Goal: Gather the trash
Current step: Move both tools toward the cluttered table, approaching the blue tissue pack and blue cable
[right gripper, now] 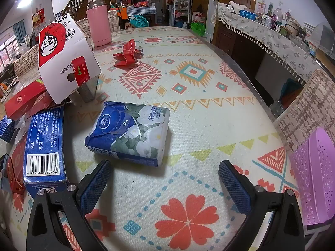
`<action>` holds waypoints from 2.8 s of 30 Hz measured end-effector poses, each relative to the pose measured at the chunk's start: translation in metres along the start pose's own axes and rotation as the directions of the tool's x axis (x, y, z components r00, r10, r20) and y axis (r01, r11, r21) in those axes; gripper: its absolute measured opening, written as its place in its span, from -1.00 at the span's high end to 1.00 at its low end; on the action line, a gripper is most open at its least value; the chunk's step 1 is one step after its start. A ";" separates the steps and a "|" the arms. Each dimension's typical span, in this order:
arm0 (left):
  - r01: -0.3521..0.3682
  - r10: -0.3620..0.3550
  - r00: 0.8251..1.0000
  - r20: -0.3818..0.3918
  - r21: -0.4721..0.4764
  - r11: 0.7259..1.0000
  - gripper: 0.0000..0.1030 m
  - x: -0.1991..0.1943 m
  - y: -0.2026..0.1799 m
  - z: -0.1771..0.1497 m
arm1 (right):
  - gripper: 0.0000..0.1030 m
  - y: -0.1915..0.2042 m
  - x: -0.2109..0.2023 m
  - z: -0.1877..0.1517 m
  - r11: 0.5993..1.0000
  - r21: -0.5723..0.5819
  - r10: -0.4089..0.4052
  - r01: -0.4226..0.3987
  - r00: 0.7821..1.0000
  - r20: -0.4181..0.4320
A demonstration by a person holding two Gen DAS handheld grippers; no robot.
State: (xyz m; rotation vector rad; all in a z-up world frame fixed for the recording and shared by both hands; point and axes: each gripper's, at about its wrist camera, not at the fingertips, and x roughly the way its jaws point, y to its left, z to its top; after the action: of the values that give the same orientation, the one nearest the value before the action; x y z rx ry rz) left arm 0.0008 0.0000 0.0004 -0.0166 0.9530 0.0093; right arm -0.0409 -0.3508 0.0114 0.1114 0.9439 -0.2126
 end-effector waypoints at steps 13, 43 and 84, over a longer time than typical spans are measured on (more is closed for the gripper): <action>0.009 -0.008 0.999 -0.043 0.021 1.000 -1.00 -0.001 -0.002 -0.003 | -1.00 0.001 0.002 0.003 1.000 -0.012 0.005 -0.006 0.999 -0.048; -0.083 0.089 0.922 0.377 -0.033 0.996 -1.00 -0.199 -0.014 -0.087 | -0.86 0.028 -0.161 -0.125 0.967 -0.008 0.243 -0.255 0.910 0.336; -0.061 0.061 0.982 0.177 -0.006 0.998 -1.00 -0.133 -0.008 -0.082 | -0.86 0.010 -0.118 -0.135 0.974 0.051 0.205 -0.221 0.955 0.215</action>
State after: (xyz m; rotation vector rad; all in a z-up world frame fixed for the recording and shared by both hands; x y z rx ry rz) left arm -0.1425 -0.0098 0.0615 0.0130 0.7747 0.0671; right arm -0.2125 -0.3004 0.0290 0.2538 0.7083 -0.0575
